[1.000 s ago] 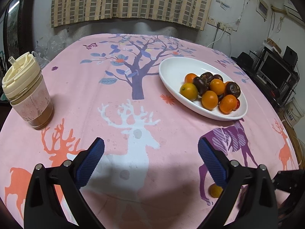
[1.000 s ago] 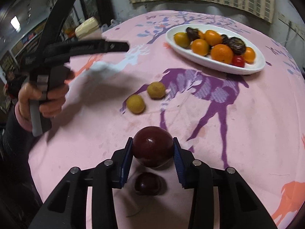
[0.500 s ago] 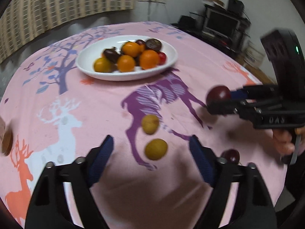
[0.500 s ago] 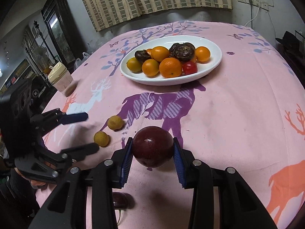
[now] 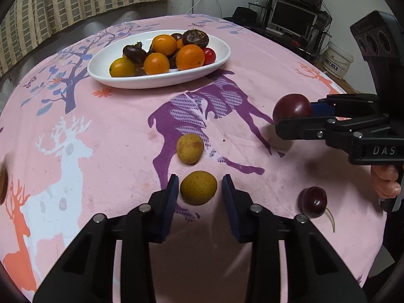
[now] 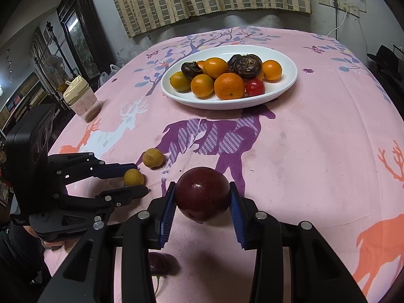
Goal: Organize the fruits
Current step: 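Grasp a yellow fruit with the left tool while the right tool grasps a dark plum, release both on plate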
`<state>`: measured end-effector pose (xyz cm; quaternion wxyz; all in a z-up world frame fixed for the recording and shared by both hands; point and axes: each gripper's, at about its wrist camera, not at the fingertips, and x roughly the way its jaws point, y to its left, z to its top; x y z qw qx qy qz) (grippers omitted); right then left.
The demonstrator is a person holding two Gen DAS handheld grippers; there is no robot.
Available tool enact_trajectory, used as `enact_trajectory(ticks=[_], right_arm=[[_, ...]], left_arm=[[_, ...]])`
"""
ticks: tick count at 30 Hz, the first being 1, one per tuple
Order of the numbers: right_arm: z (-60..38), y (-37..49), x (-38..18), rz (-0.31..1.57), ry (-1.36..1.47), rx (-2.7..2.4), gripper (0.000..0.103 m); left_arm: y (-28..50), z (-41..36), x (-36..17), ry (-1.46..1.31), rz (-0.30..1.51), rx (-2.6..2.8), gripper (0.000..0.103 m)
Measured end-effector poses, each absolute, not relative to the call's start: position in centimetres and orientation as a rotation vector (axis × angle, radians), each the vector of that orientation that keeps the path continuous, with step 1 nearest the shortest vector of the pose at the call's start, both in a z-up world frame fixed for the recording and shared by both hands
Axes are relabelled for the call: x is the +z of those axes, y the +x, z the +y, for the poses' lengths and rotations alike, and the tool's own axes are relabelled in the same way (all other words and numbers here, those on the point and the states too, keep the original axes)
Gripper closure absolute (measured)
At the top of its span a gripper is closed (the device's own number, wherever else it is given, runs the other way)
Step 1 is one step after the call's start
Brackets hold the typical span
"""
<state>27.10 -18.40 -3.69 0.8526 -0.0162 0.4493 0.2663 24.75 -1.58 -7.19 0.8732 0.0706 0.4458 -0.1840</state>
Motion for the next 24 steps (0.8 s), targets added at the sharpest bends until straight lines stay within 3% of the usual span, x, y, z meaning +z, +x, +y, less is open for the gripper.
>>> enact_trajectory(ticks=[3,12,24], right_arm=[[-18.3,27.2,-3.7,0.947,-0.041,0.555,0.062],[-18.5,27.1,-3.4,0.916,-0.039,0.558,0.062],[-17.2,36.6,1.6,0.714,0.062,0.515,0.062]], left_arm=[[24.5,-1.9,-7.2,0.18,0.919,-0.378,0.075],[24.5,-1.0,-6.5,0.119,0.915,-0.378,0.075],[35.7,0.3,4.0,-0.018,0.703,-0.303,0.075]])
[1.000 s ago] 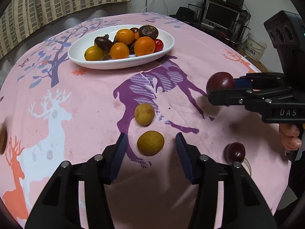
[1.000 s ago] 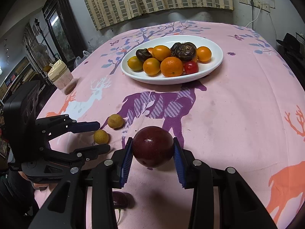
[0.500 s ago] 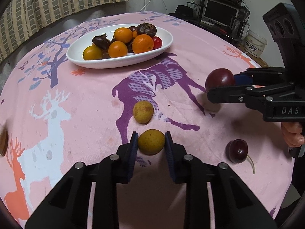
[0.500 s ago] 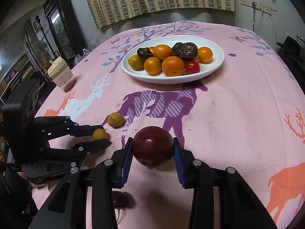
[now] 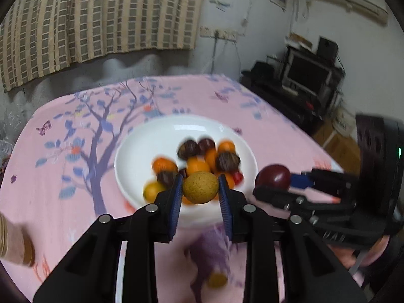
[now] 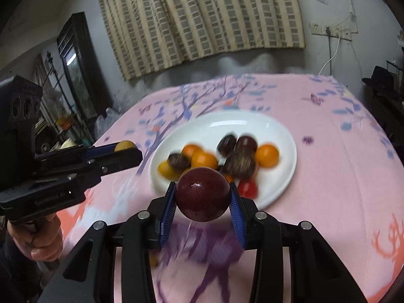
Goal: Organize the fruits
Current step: 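Grasp a yellow fruit with the left tool while the right tool grasps a dark plum, release both on plate, then grasp a yellow fruit with the left tool while the right tool grasps a cherry, release both on plate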
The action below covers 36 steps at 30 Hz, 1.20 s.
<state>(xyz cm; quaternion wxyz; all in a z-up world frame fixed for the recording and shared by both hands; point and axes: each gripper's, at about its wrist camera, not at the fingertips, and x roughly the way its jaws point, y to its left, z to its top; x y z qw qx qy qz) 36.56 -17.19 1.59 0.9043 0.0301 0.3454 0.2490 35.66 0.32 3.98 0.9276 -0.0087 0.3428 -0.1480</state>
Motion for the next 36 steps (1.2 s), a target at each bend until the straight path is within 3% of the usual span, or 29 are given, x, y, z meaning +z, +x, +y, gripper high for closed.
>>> enact_trajectory(ticks=[9,10,11,12,13,17,19,32,36], right_arm=[[-16.8,45.7,-0.5,0.756,0.117,0.445,0.062],[-16.8,46.1,-0.7,0.762,0.128,0.455,0.061],[-16.8,46.2,-0.7,0.758,0.135,0.461,0.059],[-16.9,46.0,-0.6,0.749,0.138,0.473,0.047],[-16.9,45.5,-0.3,0.736,0.138,0.484,0.044],[-16.7,41.6,1.6,0.679,0.075,0.528,0.042],[-16.9,39.1,1.9,0.678,0.049,0.564,0.033],[-17.7,21.5,-1.7,0.82,-0.181,0.598,0.033],[-17.0,19.3,-3.1,0.839,-0.2,0.614,0.046]], left_arm=[[46.9,0.7,0.1,-0.035,0.819,-0.197,0.075],[47.4,0.9,-0.5,-0.033,0.833,-0.18,0.071],[47.5,1.1,-0.8,-0.026,0.835,-0.16,0.052],[47.4,1.2,-1.0,-0.016,0.831,-0.133,0.038],[46.8,1.5,-0.8,-0.01,0.804,-0.097,0.018],[43.2,2.2,0.9,-0.001,0.754,-0.091,0.006],[40.8,2.6,1.5,-0.005,0.752,-0.094,0.005],[26.9,5.4,-2.4,-0.113,0.776,-0.071,0.005],[26.4,5.6,-2.7,-0.102,0.784,-0.065,0.005]])
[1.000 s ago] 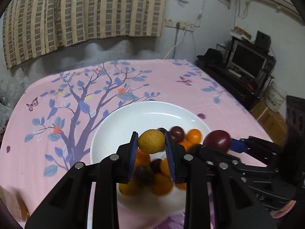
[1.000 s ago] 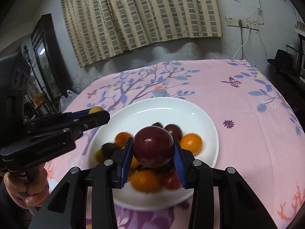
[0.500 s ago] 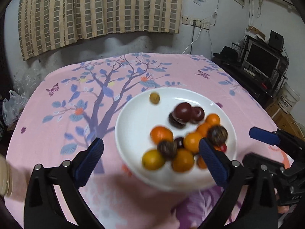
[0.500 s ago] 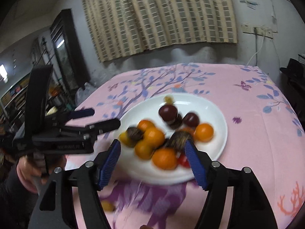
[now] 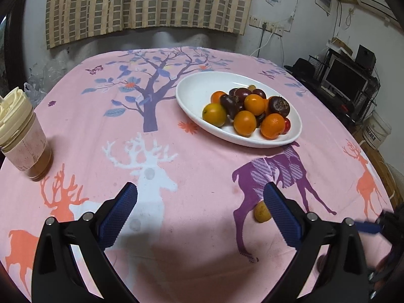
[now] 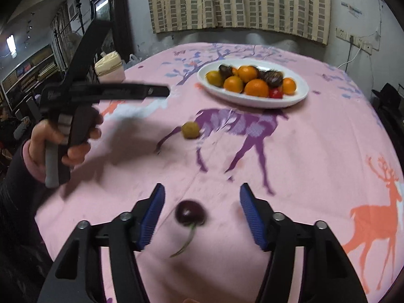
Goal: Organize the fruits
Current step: 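Grasp a yellow fruit with the left tool while the right tool grasps a cherry, release both on plate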
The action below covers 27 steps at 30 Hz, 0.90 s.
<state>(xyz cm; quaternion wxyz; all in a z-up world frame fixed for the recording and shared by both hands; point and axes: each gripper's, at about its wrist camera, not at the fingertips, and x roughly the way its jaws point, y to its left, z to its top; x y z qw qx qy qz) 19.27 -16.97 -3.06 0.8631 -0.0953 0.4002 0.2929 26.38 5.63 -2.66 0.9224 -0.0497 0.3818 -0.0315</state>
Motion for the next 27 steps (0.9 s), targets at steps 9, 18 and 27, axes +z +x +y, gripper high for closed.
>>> enact_trajectory(ticks=[9,18,27], right_arm=[[-15.7,17.9,-5.0,0.879,-0.272,0.565,0.055],[-15.5,18.3,-5.6,0.906,-0.28,0.548,0.065],[-16.7,18.8,-4.7,0.886,-0.201,0.557,0.073]], left_arm=[[25.3,6.0,-1.9,-0.08,0.75,-0.054,0.005],[25.0,5.3,-1.2,-0.048,0.731,-0.083,0.005],[25.2,4.5,-1.9,-0.033,0.766,-0.139,0.005]])
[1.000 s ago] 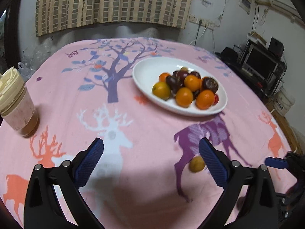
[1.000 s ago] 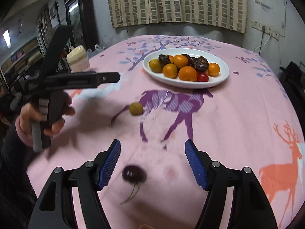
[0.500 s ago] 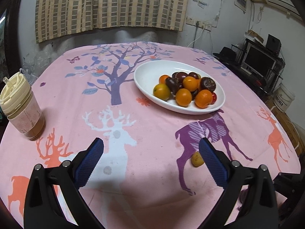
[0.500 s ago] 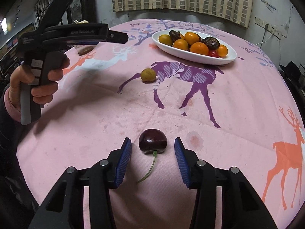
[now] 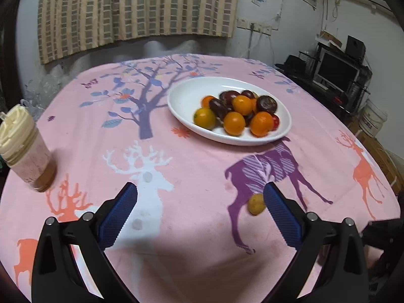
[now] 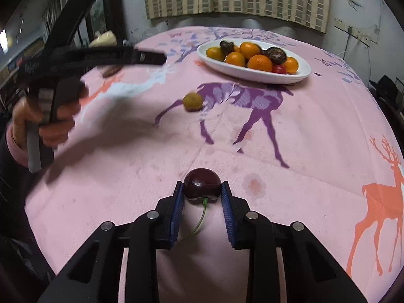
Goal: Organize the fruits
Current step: 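Grasp a yellow fruit with the left tool while the right tool grasps a cherry, release both on plate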
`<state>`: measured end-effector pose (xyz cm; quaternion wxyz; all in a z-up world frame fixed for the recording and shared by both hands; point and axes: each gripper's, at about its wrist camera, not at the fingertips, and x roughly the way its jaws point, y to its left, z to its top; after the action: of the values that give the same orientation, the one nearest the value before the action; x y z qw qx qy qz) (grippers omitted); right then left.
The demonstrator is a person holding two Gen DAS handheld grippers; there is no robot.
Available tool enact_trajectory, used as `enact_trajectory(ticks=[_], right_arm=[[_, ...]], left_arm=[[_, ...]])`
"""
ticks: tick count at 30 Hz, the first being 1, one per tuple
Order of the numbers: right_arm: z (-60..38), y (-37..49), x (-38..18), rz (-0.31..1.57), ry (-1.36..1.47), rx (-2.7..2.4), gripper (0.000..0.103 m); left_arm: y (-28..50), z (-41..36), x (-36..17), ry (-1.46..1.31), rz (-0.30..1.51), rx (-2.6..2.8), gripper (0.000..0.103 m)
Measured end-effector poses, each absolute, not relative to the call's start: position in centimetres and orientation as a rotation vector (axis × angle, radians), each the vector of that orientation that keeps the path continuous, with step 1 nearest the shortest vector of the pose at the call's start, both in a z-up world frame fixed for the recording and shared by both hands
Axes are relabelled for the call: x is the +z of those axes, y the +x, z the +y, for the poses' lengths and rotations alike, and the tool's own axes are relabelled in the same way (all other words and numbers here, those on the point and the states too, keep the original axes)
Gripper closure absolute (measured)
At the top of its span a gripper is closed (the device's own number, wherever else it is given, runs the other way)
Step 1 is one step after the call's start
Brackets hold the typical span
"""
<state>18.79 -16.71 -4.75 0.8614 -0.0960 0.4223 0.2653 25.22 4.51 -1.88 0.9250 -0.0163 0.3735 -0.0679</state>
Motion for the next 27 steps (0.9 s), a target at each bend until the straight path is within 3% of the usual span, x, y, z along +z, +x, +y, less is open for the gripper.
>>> enact_trajectory(ticks=[4,5,8,13,24,27], right_arm=[[-18.6,21.8,-2.2,0.807,-0.058,0.508,0.073],[-18.9,22.8,-1.4,0.783,-0.027,0.502,0.073],[-19.2,25.2,0.5,0.726,0.03,0.497,0.073],[-19.3,28.1,1.9,0.643,0.103,0.519,0.073],[-19.8,29.5,0.8,0.675,0.151,0.536,0.073],[-19.5,29.3,0.6,0.674,0.129,0.526,0.073]], left_arm=[[25.2,2.6,-2.9,-0.007,0.813,-0.277,0.008],[25.1,1.9,-3.2,0.017,0.815,-0.297,0.019],[25.2,0.0,-4.3,0.098,0.831,-0.333,0.039],[26.4,-1.8,-6.1,0.157,0.871,-0.358,0.053],[27.9,-2.4,-7.4,0.174,0.899,-0.345,0.065],[27.8,-2.4,-7.4,0.172,0.893,-0.339,0.076]])
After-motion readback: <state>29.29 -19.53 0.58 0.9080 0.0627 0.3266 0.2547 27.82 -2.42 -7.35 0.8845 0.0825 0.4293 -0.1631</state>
